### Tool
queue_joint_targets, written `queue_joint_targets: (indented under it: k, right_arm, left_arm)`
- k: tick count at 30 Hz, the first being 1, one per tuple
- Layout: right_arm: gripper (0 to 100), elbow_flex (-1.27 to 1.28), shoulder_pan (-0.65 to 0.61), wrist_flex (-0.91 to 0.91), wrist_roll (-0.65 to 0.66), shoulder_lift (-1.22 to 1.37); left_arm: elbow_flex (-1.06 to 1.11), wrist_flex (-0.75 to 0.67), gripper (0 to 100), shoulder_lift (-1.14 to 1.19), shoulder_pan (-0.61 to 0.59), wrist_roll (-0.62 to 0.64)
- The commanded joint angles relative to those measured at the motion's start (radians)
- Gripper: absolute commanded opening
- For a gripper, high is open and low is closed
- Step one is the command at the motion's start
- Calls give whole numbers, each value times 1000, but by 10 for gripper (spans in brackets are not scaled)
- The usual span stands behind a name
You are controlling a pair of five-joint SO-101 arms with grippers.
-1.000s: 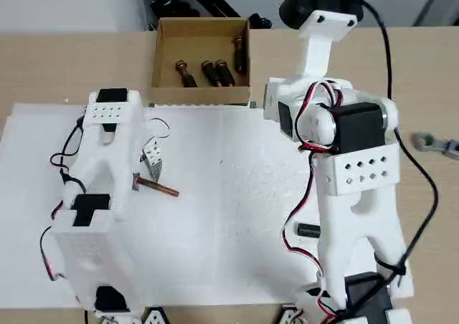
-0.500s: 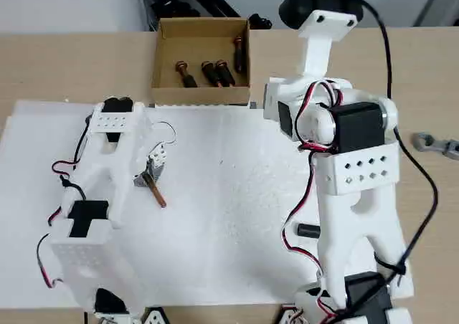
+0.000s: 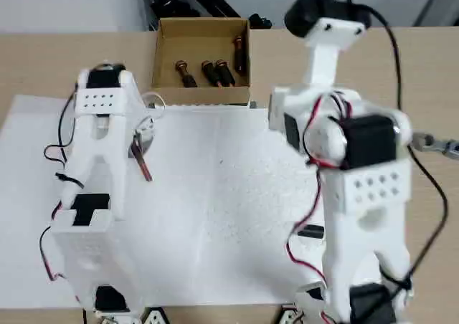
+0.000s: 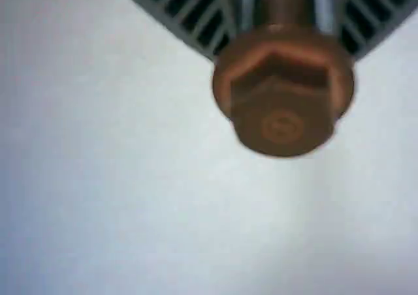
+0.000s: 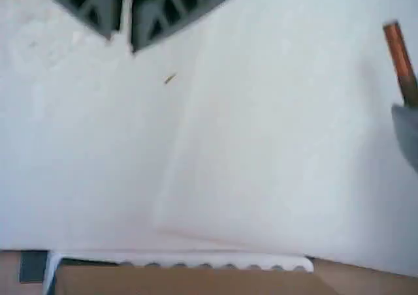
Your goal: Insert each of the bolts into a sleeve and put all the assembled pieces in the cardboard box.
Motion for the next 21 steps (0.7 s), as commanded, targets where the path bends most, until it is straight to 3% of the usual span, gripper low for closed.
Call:
queue_joint_targets:
  k: [1, 6, 15, 21]
  right_arm:
    - [4, 25, 12, 21, -8, -124]
    - [4, 256, 13, 19, -8, -320]
    - [4, 735, 15, 4, -109, -651]
    - [4, 856, 15, 7, -144, -697]
  left_arm:
    - [-104, 31, 6, -20, 5, -80]
    - [-185, 31, 6, -40, 52, -186]
    - [-193, 28, 6, -417, 152, -290]
    - [-185, 29, 6, -572, 112, -299]
